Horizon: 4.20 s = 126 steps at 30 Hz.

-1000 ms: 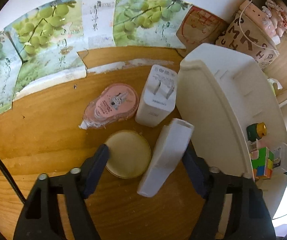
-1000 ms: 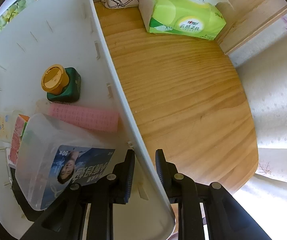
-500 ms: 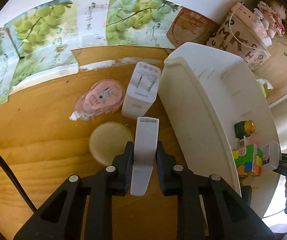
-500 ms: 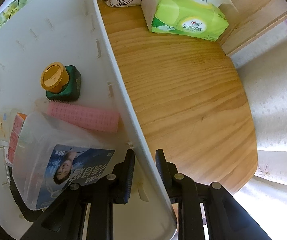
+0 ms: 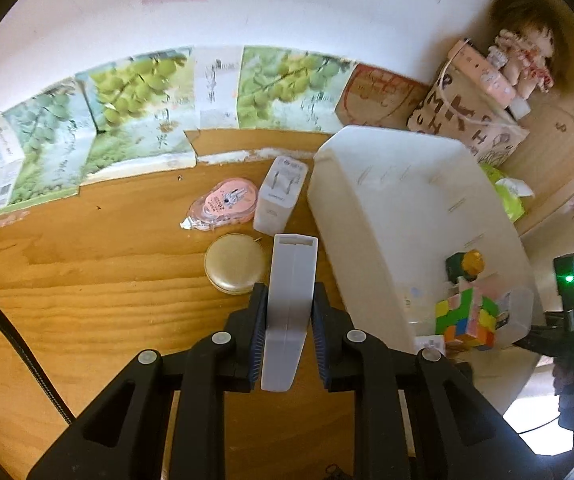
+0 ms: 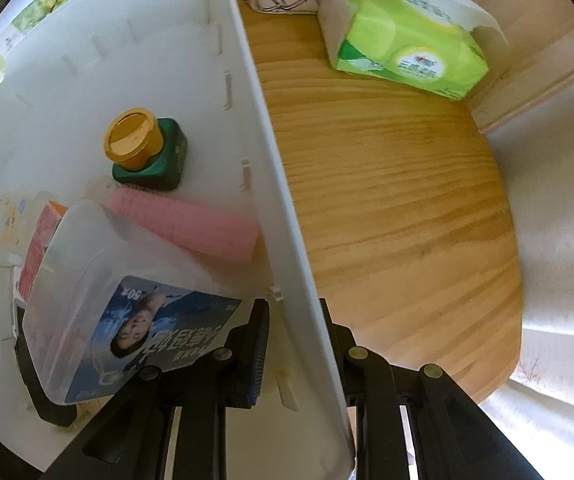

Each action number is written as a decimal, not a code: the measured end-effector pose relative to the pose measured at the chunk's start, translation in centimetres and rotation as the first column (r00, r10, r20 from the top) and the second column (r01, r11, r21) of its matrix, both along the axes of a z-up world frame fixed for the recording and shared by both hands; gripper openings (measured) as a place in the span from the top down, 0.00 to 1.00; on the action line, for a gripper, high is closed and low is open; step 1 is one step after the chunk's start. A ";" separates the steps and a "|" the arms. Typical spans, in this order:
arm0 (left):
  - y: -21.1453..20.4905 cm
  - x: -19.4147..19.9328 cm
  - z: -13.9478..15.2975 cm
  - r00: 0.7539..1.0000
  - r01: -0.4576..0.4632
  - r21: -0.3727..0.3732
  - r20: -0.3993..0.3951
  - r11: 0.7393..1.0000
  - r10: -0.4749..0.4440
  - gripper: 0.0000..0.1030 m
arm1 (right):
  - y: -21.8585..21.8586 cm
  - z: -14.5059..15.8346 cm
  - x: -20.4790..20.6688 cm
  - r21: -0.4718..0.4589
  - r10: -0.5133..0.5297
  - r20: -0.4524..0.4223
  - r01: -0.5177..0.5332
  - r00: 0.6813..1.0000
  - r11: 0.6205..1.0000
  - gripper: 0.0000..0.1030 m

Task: Organize rigid objects
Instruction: 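Carry the white block into the tray and open the left tool, then move the open left tool over the round beige tin and grasp it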

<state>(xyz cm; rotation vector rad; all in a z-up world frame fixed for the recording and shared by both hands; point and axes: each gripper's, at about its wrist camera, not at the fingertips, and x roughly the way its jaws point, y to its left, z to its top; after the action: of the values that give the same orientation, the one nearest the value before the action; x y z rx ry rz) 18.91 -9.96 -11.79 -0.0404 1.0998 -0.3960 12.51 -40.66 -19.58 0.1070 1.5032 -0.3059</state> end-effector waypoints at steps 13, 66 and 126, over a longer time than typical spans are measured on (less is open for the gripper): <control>-3.6 -5.2 4.8 0.989 -0.042 -0.096 0.140 0.995 0.055 0.78 | 0.0 -0.1 -0.5 0.050 0.152 -0.005 -0.152 0.988 0.987 0.79; 2.0 -0.8 2.0 0.970 -0.244 -0.088 -0.015 0.966 0.244 0.33 | -0.3 -0.5 2.3 0.004 0.103 -0.032 -0.103 0.994 0.995 0.77; 1.1 9.7 -8.5 0.985 -0.084 0.138 -0.139 0.987 0.103 0.47 | -0.9 0.5 1.4 -0.038 -0.087 -0.049 0.086 0.995 0.996 0.76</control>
<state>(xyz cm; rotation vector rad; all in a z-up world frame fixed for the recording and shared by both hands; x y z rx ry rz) 28.66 -8.82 -20.25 -0.0042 1.2619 -0.2382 13.92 -41.53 -19.08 0.1367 1.5451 -0.4078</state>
